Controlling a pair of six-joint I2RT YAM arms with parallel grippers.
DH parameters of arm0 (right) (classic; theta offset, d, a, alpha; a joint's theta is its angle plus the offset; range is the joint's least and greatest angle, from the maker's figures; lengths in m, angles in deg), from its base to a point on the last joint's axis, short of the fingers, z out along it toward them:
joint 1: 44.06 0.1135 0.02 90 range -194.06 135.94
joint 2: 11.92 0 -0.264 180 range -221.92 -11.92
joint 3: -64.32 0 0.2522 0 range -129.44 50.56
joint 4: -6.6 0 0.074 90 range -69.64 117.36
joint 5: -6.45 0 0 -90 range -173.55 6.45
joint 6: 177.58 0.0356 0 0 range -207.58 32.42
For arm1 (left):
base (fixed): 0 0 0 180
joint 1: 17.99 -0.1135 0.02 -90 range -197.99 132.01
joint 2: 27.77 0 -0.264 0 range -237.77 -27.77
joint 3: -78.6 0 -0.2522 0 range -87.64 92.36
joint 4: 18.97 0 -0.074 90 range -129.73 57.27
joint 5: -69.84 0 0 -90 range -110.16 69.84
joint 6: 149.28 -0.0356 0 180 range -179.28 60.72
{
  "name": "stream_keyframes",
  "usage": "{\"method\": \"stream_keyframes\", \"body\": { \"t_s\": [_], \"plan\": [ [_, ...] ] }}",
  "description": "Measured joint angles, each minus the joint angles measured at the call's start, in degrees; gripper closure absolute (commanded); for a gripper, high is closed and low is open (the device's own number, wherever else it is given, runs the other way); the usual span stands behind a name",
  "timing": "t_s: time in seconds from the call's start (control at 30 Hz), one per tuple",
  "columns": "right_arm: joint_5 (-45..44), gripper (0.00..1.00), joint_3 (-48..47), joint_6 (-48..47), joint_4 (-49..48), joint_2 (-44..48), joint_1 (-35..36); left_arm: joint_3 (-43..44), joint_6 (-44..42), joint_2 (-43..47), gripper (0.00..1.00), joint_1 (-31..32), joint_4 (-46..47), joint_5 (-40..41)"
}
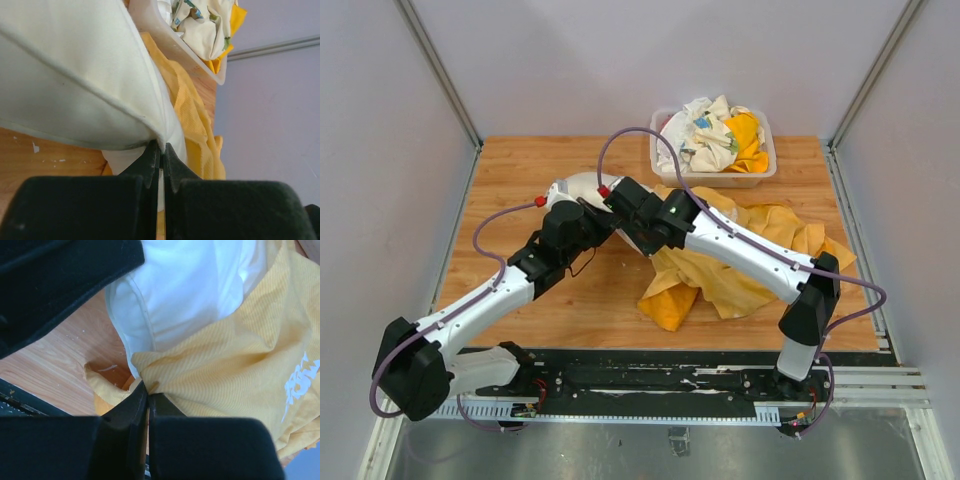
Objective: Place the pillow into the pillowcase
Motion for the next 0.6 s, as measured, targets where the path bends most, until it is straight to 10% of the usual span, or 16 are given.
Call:
{"method": "stream_keyframes", "body": {
  "t_s": [0.4,0.6],
  "plan": [
    [0.3,0.99,-14.7,-5.1,1.9,0.6,-3.7,8.3,-2.3,-3.4,1.00,0.0,-2.1,1.2],
    [4.4,0.99,-5.5,-4.3,-4.3,2.7,-3.7,8.7,-2.8,-3.8,1.00,0.3,-1.0,-0.9]
  ]
}}
